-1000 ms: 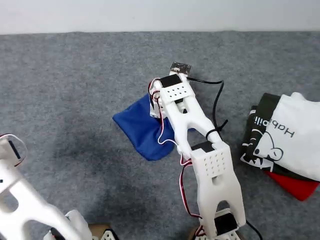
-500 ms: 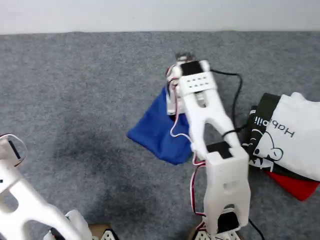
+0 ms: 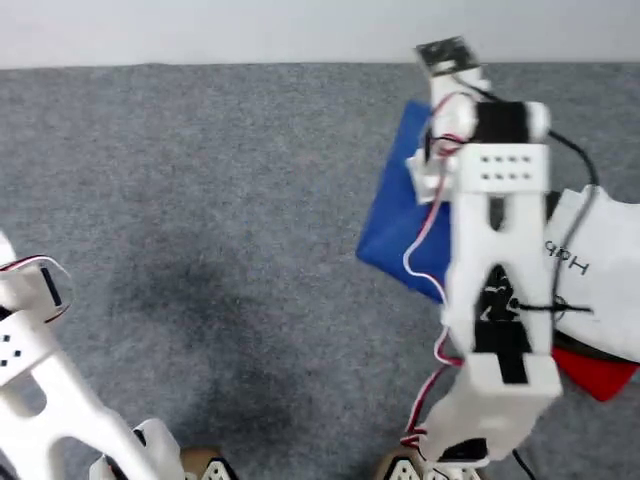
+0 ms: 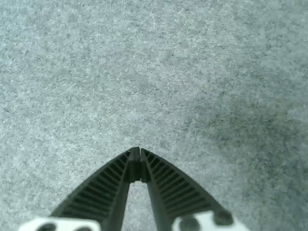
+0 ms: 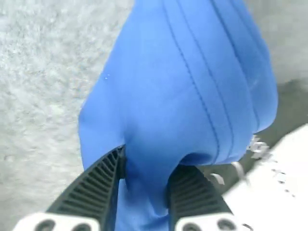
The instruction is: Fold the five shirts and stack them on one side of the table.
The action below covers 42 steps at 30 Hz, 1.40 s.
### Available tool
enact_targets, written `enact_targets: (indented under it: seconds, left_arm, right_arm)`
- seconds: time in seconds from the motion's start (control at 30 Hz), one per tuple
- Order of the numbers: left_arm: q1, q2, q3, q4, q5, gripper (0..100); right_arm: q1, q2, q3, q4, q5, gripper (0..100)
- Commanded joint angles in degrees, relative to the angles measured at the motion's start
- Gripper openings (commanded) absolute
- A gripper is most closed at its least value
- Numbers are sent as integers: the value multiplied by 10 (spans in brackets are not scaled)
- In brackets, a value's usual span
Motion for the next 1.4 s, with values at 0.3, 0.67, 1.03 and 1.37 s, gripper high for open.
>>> enact_targets:
  seconds: [0.3, 0.67, 1.03, 1.37]
  left_arm:
    - [3, -11, -4, -16, 1, 6]
    - [28, -11, -3, -42, 1, 6]
    - [42, -11, -1, -40, 2, 6]
    - [42, -15, 32, -40, 0, 6]
  right_arm:
    - [184, -104, -5, 24, 118, 8]
    - [290, -103, 34, 22, 184, 8]
    - [369, -3, 43, -51, 273, 9]
    - [409, 51, -13, -90, 212, 377]
